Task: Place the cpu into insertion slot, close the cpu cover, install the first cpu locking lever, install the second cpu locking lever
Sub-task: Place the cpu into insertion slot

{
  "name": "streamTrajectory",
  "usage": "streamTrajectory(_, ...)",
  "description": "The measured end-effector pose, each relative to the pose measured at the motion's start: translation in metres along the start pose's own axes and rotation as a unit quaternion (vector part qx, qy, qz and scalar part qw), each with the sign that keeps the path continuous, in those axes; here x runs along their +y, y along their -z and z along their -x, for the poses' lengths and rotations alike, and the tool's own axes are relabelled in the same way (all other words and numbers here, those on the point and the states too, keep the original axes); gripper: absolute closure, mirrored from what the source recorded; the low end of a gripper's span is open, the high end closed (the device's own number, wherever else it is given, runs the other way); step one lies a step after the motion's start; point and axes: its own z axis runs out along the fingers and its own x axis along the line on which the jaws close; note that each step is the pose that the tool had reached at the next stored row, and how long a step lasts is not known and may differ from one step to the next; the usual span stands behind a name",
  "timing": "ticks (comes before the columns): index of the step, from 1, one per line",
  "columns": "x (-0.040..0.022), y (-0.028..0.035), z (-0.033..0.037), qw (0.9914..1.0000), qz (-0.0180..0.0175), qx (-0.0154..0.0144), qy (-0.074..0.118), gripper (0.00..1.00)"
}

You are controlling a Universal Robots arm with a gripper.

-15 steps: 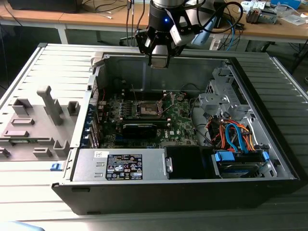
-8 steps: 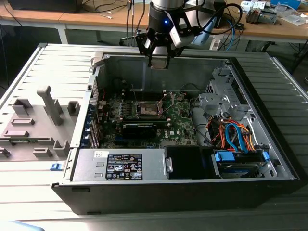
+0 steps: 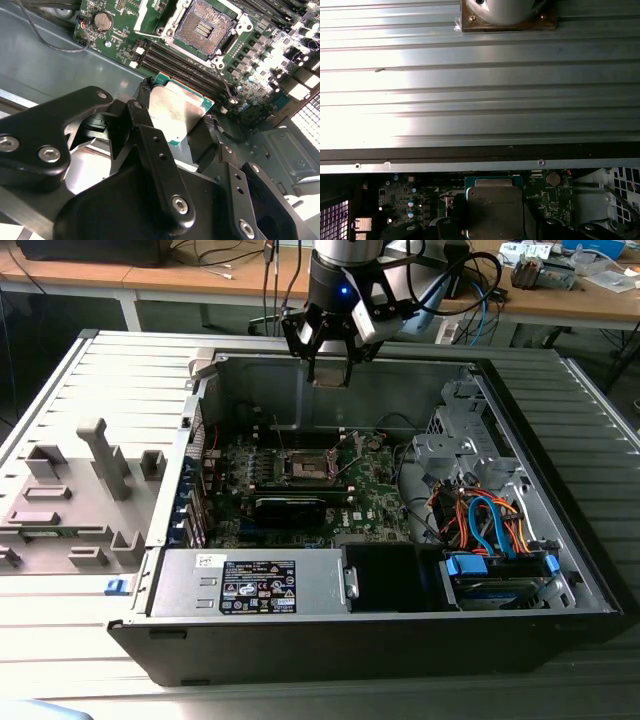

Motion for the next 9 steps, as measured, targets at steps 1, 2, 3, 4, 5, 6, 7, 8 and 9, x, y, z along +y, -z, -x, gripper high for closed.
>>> streamTrajectory(1,0.0000,-0.0001,0.0000,1.00000,0.0000,0.0000,0.000,0.45)
streamTrajectory(2,0.0000,-0.0001,0.0000,1.00000,0.0000,0.0000,0.000,0.45)
streamTrajectory(3,0.0000,-0.0002,0.0000,1.00000,0.0000,0.0000,0.000,0.45)
streamTrajectory(4,-0.0003,-0.0005,-0.0001,1.00000,0.0001,-0.0001,0.000,0.45)
streamTrajectory(5,-0.0009,-0.0005,-0.0002,1.00000,0.0001,0.0000,0.000,0.45)
streamTrajectory(6,-0.0019,-0.0005,-0.0003,1.00000,0.0000,0.0000,0.000,0.45)
streamTrajectory(7,-0.0029,-0.0005,-0.0004,1.00000,0.0000,0.0000,0.000,0.45)
streamTrajectory(8,-0.0042,-0.0005,-0.0005,1.00000,0.0000,0.0000,0.000,0.45)
streamTrajectory(9,-0.0062,-0.0005,-0.0006,1.00000,0.0000,0.0000,0.000,0.45)
